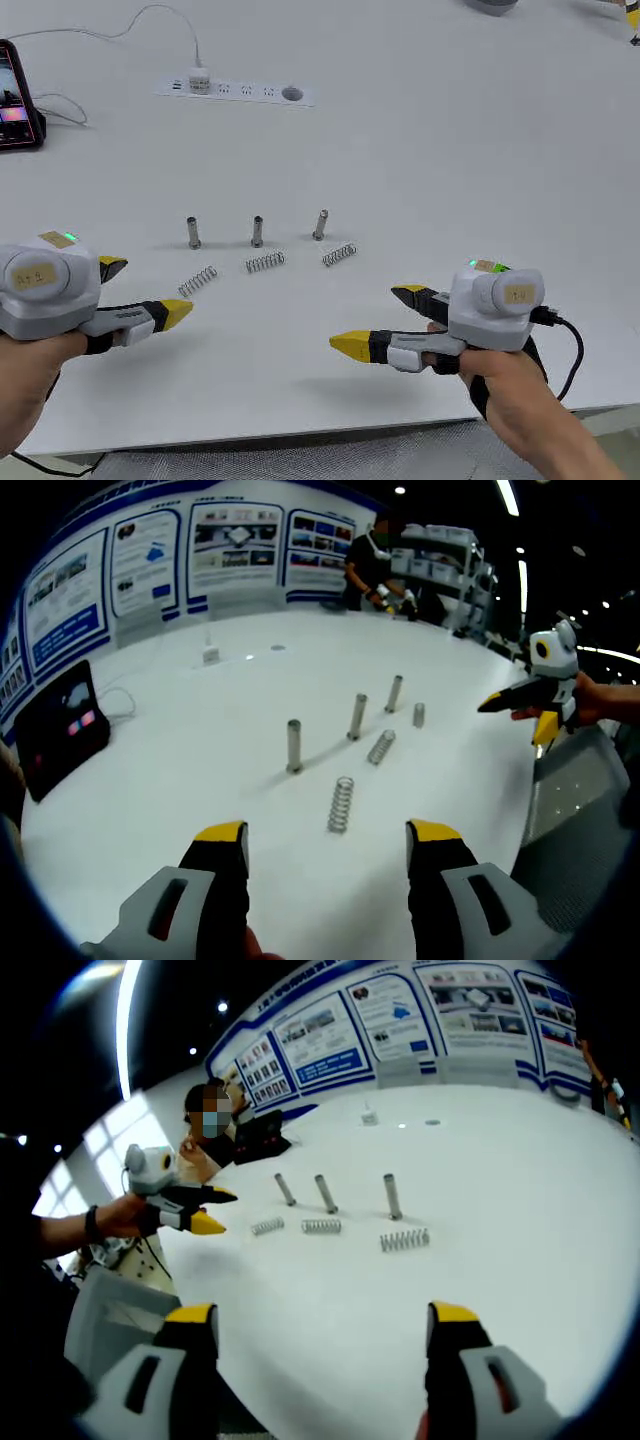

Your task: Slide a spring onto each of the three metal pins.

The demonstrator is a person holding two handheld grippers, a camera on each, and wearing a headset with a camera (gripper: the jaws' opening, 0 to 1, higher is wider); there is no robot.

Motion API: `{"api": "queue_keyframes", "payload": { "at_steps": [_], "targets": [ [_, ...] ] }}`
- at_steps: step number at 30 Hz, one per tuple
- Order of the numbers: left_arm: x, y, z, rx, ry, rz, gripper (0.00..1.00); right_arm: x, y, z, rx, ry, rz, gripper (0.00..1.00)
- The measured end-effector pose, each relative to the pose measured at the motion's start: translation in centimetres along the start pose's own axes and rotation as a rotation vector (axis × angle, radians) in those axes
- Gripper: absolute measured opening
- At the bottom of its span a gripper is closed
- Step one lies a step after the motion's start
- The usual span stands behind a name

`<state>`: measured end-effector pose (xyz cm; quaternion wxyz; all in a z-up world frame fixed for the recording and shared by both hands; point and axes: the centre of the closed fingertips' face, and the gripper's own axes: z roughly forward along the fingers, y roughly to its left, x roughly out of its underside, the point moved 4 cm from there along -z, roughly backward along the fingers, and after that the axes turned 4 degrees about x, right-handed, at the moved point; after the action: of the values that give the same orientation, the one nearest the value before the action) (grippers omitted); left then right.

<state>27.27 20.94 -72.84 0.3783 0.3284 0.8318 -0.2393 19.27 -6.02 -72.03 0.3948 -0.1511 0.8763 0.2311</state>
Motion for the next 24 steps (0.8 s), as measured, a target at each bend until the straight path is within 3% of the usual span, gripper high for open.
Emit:
{"api": "queue_keyframes", "payload": {
  "at_steps": [14,24],
  "targets": [
    [0.3,-1.2,1.5,0.030,0.030,0.032,0.63,0.4,0.3,-0.3,0.000,0.002,-0.001,0.87],
    [0.2,-1.3,2.8,0.042,0.060,0.082,0.57,0.5,0.0,-0.6,0.007,-0.004,-0.002,0.87]
  ]
}}
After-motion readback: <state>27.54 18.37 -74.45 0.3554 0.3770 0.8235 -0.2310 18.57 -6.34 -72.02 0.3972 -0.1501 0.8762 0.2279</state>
